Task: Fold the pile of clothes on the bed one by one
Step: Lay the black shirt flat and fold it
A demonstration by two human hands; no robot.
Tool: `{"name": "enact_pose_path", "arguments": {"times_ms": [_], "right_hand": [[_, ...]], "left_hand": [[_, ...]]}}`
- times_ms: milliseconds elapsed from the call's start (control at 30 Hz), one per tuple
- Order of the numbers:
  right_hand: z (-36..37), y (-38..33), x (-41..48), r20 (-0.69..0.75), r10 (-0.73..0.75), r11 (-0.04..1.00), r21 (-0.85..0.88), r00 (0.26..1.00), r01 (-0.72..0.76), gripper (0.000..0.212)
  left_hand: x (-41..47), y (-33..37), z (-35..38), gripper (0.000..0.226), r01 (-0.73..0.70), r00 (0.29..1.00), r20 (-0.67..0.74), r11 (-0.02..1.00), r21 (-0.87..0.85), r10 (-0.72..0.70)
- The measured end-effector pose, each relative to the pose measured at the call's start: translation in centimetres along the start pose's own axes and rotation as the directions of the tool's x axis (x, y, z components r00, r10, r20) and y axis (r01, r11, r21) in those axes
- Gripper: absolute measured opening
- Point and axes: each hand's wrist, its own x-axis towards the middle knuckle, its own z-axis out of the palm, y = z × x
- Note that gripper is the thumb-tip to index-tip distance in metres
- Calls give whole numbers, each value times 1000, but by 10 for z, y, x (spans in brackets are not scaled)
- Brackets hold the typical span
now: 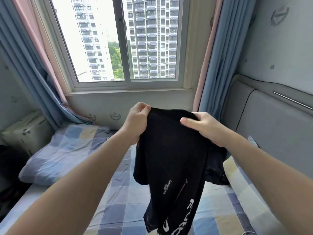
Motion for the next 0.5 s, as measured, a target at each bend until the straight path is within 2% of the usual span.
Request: {"name": "enact_pose_path", "arguments": {"times_ms": [67, 133, 200, 267, 333, 367, 433, 500], "right_hand": [[2, 16, 1, 53, -4, 993, -118, 999, 11, 32], [9, 38, 5, 34, 23, 945, -327, 999, -11, 37], [17, 69, 8, -36, 61, 883, -464, 997, -71, 22], [23, 102, 7, -107, 139, 840, -513, 985, -174, 8], [27, 127, 2, -158, 217, 827, -495, 963, -268, 7], [28, 134, 0, -168, 241, 838, -461, 956, -292, 10], [30, 140, -4, -142, 254, 886, -362, 957, -289, 11], [34, 135, -7, -135, 223, 941, -228, 965, -250, 12]], "left_hand": [[-2, 13, 0, 28, 39, 996, 78, 993, -110, -30], [-5, 22, 4, 34, 39, 991, 133, 981, -188, -13], [-6, 28, 9, 37, -4, 989, 146, 980, -199, 34], [-6, 31, 10, 37, -38, 991, 118, 977, -210, 63], [-1, 28, 6, 34, -48, 998, 36, 978, -203, 56], [3, 25, 2, 30, -65, 997, -39, 987, -145, 60], [11, 10, -8, 20, -102, 978, -172, 991, 86, 115], [14, -10, -17, 4, -109, 977, -148, 958, 265, 152]]}}
